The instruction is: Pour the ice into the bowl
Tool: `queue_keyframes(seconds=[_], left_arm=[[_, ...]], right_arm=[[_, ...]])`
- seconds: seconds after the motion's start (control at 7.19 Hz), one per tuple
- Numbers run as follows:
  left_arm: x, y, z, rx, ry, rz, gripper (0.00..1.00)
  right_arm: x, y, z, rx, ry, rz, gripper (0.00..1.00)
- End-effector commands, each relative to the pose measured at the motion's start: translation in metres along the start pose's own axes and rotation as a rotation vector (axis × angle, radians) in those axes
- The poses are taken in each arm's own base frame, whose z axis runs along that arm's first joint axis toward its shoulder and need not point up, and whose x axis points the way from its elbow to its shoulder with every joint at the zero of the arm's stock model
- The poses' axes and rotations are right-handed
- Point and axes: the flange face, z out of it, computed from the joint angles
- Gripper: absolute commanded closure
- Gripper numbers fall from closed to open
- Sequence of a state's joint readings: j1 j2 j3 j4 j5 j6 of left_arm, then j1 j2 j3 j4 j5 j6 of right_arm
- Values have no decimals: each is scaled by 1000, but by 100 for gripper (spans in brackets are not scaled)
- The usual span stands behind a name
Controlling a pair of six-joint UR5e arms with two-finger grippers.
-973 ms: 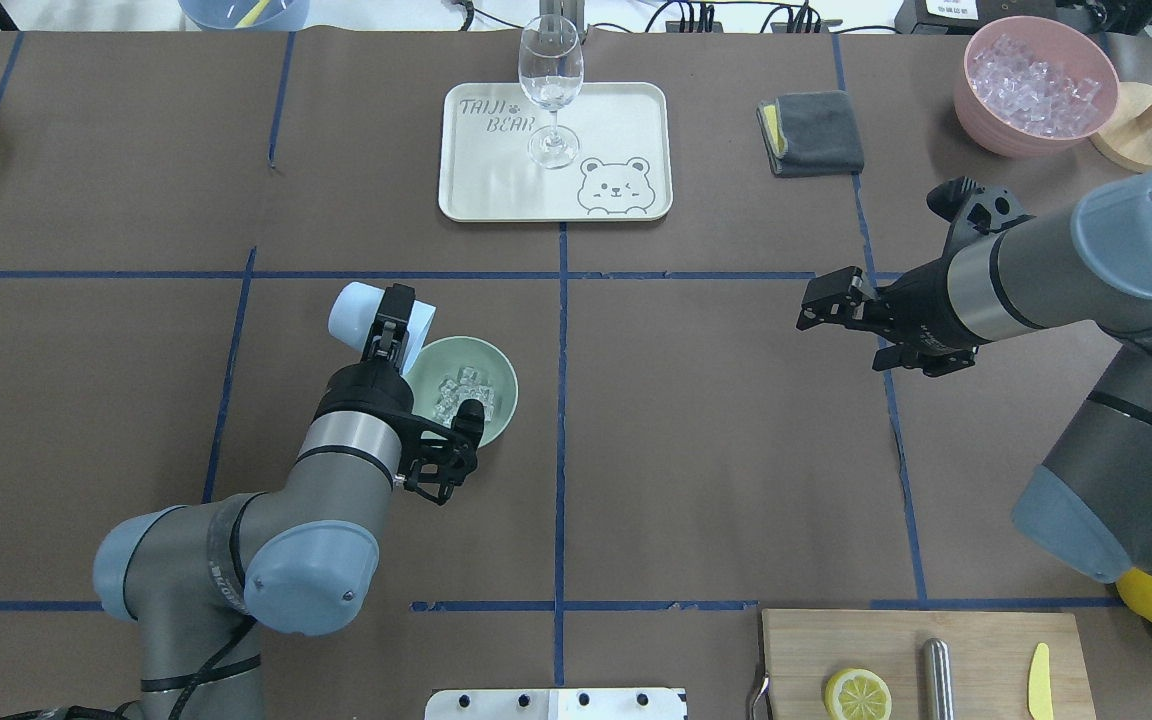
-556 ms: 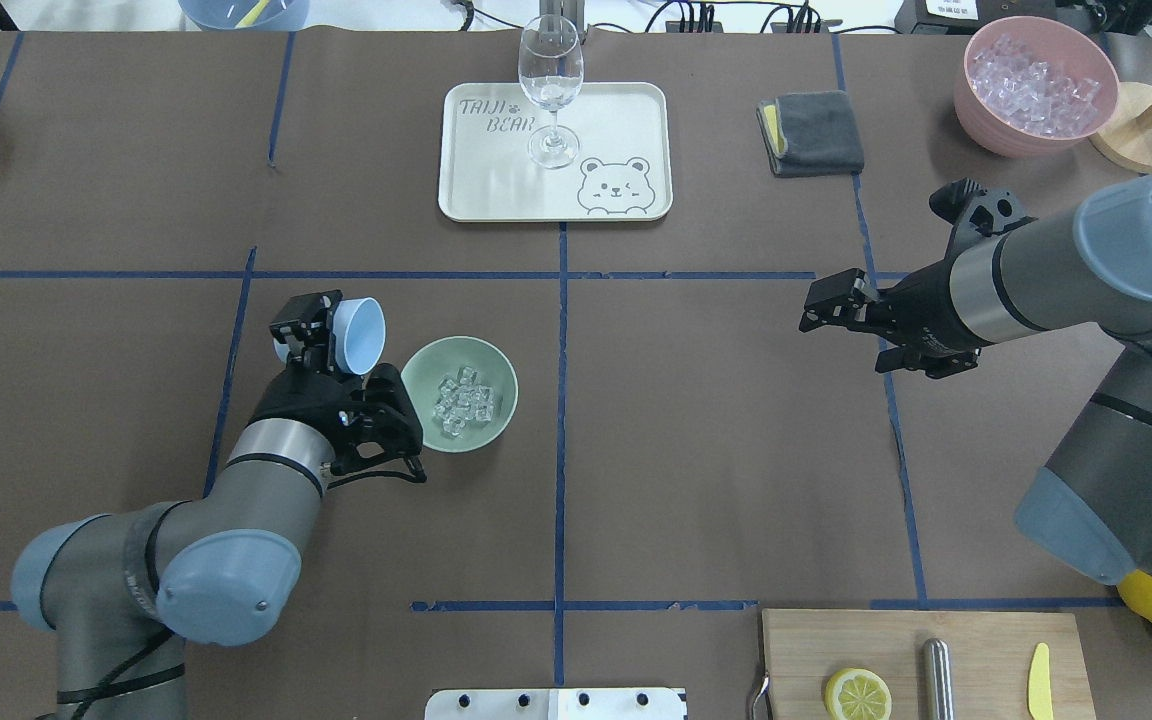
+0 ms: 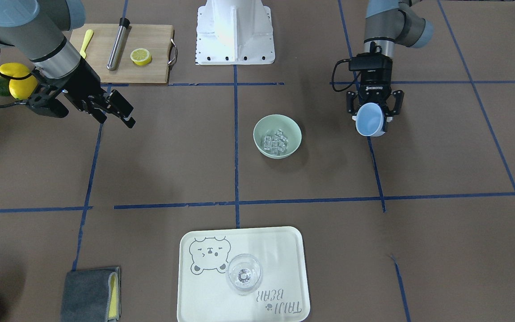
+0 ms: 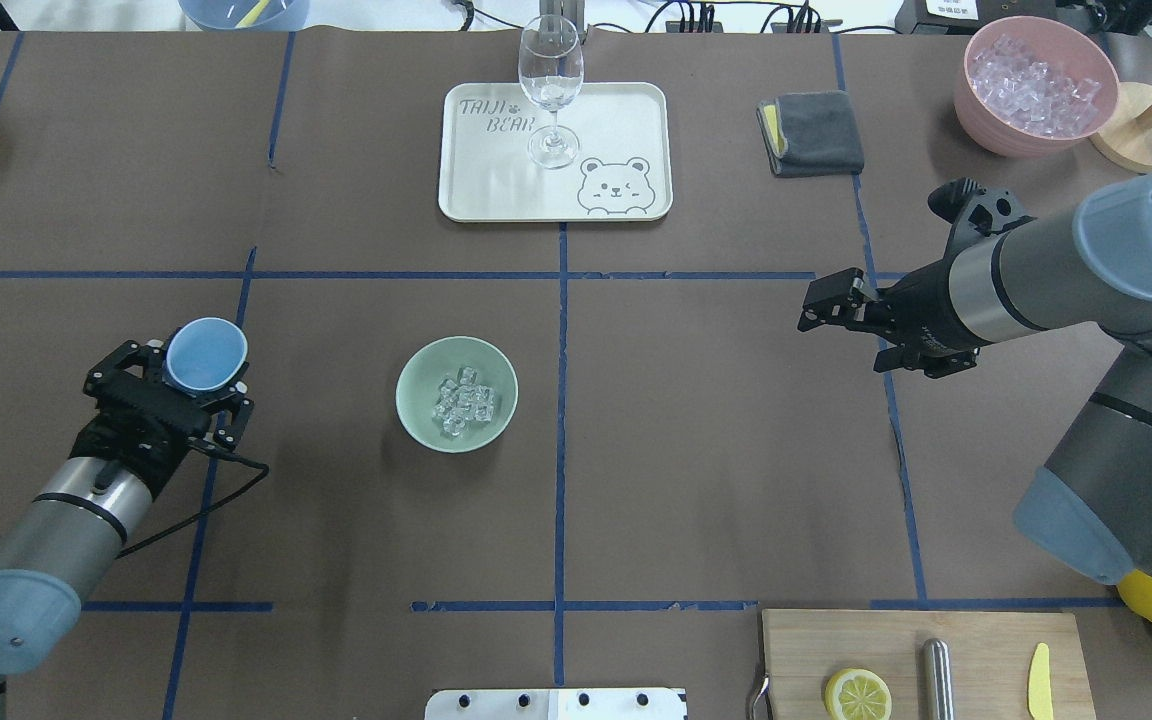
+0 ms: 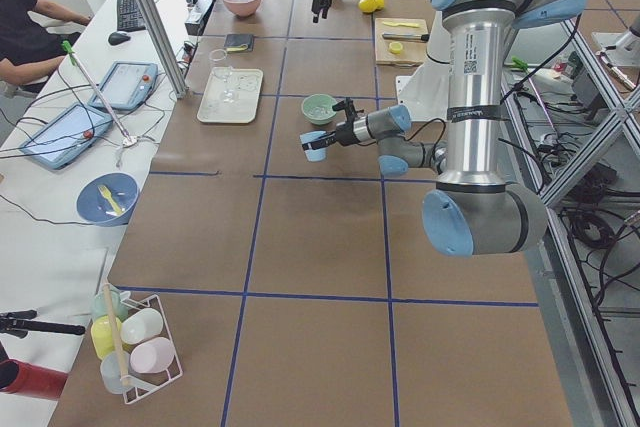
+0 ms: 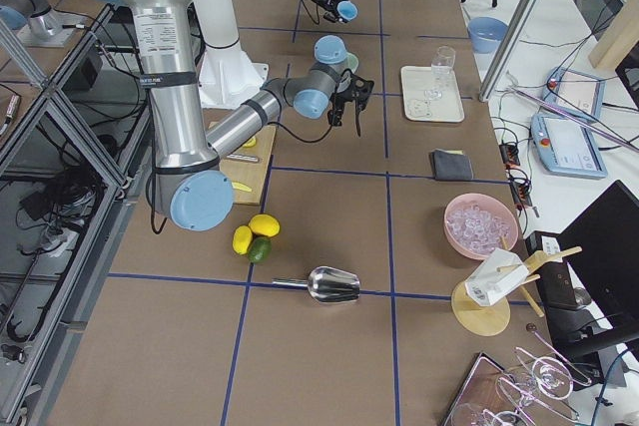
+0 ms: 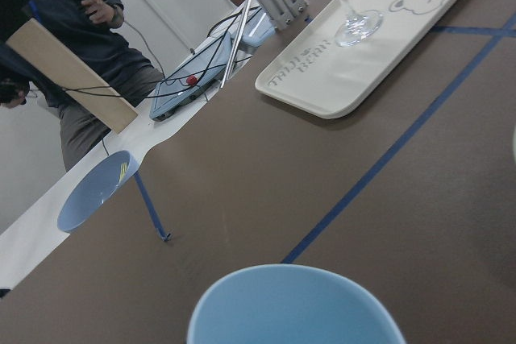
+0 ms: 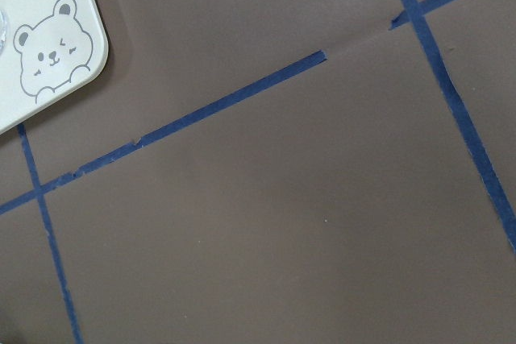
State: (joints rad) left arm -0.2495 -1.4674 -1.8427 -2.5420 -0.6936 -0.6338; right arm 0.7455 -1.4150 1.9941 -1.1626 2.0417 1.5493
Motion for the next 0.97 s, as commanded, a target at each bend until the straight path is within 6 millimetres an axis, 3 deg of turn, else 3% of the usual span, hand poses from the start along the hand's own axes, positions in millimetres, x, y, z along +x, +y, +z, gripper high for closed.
queue_keyframes(seconds=[0.0, 0.14, 0.56, 0.69, 0.83], left_arm=[[-48, 43, -4, 45, -76, -279, 100], [-66, 68, -3, 44, -110, -385, 100], [-85, 111, 7, 56, -159, -647, 100], [-104, 140, 12, 91, -214, -596, 100], [-106, 141, 10, 114, -214, -604, 100]], right_arm=[[-2, 0, 0, 0, -2, -1, 0], [-2, 0, 0, 0, -2, -1, 0], [1, -1, 2, -2, 5, 1, 0], [1, -2, 2, 1, 5, 0, 0], [1, -1, 1, 0, 3, 0, 0]])
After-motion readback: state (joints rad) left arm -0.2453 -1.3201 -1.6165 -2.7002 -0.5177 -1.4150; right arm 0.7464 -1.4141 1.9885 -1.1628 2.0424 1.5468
